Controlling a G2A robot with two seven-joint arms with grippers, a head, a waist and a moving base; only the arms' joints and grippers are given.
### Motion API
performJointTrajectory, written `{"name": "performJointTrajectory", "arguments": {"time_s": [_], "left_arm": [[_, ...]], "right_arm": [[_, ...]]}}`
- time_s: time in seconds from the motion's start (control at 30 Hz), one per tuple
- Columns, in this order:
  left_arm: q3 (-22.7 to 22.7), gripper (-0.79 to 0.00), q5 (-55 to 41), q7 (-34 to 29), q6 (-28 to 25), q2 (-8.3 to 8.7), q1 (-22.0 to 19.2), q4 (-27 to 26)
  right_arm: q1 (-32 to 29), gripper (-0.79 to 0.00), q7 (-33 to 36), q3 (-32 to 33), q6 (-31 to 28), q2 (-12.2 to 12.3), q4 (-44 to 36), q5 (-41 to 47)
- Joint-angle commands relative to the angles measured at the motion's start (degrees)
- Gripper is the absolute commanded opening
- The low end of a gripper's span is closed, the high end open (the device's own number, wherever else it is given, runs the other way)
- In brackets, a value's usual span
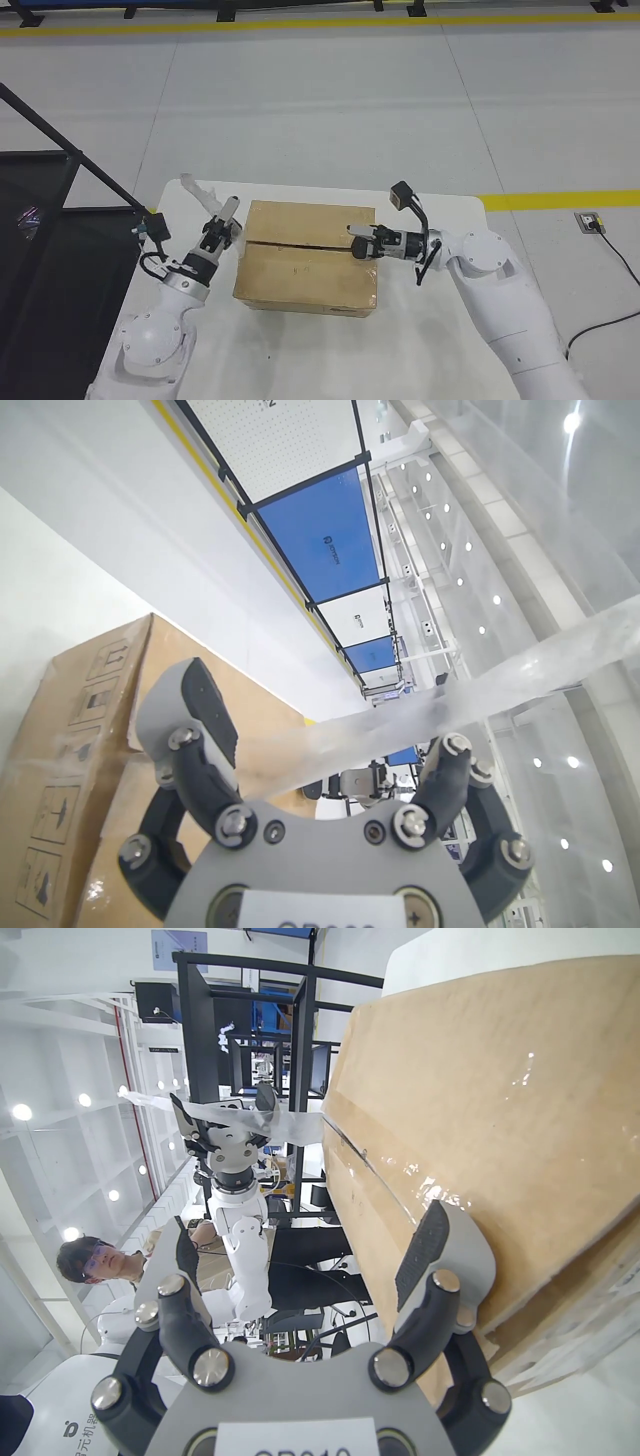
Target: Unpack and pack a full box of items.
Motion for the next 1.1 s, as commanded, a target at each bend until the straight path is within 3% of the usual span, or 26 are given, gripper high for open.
{"name": "performJointTrajectory", "arguments": {"time_s": [0.0,1.07], "left_arm": [[0.7,0.0,1.1,0.3,0.0,-0.05,0.0,0.0],[9.7,0.0,8.0,-2.3,1.3,-1.08,-4.0,3.9]], "right_arm": [[-1.0,0.0,0.0,0.7,0.3,0.3,-1.5,-0.1],[-9.7,0.0,-1.2,7.8,0.0,3.9,-10.4,2.5]]}}
